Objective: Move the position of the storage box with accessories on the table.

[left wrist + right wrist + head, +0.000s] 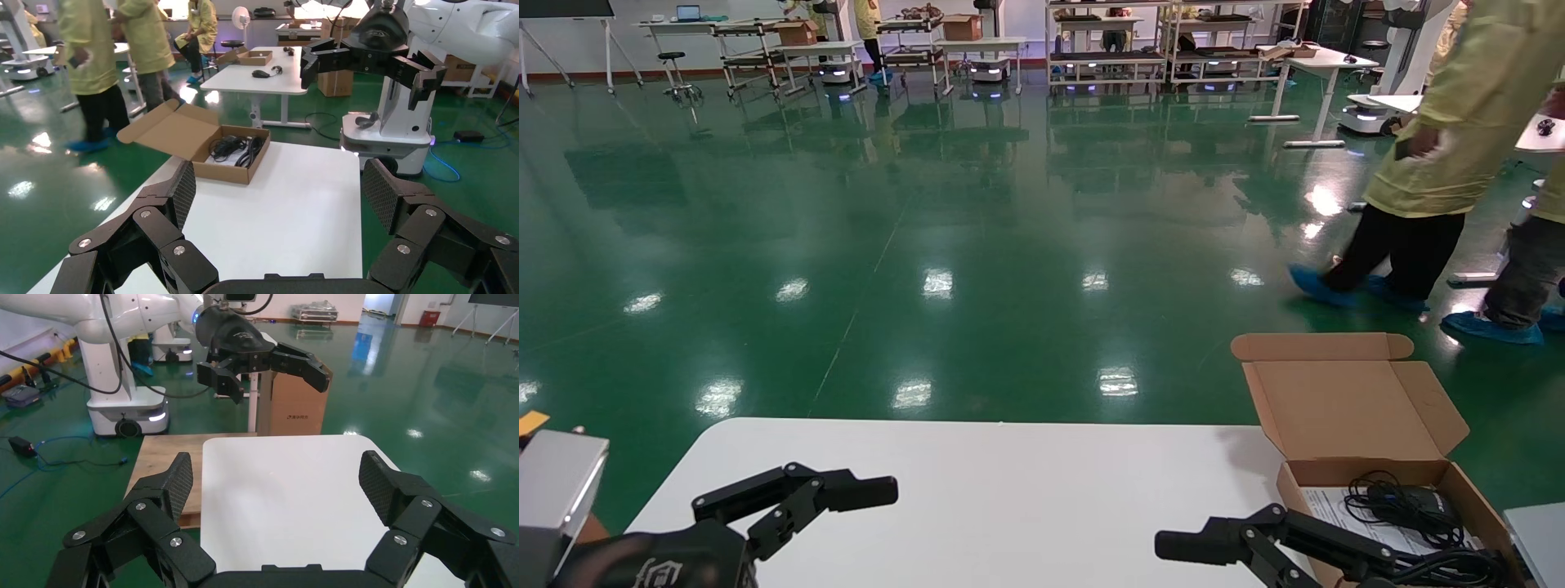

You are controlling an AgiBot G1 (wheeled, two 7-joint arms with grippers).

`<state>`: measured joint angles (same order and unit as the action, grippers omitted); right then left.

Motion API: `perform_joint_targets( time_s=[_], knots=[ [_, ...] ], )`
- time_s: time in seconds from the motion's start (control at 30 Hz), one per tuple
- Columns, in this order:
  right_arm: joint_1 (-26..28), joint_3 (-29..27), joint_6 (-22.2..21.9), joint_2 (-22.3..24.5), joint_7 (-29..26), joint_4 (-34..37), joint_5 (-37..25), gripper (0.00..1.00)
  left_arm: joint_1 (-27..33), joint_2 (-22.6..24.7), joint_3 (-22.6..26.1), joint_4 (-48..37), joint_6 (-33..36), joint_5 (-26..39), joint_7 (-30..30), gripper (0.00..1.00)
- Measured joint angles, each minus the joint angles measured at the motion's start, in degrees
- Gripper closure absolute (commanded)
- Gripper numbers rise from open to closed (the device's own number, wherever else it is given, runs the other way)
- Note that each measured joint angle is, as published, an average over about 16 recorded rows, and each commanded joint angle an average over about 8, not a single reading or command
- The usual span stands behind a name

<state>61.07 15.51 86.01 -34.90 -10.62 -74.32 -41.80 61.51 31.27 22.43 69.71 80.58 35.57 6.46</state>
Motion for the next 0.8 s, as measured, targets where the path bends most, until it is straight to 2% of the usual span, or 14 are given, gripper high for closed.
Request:
perform_joint_targets(
  time_s=[0.8],
  knots=[
    [0.5, 0.6, -0.4, -0.1, -0.1, 0.9, 0.0, 0.00, 0.0, 0.0, 0.0, 0.0, 0.0, 0.0, 0.0, 0.00]
  ],
)
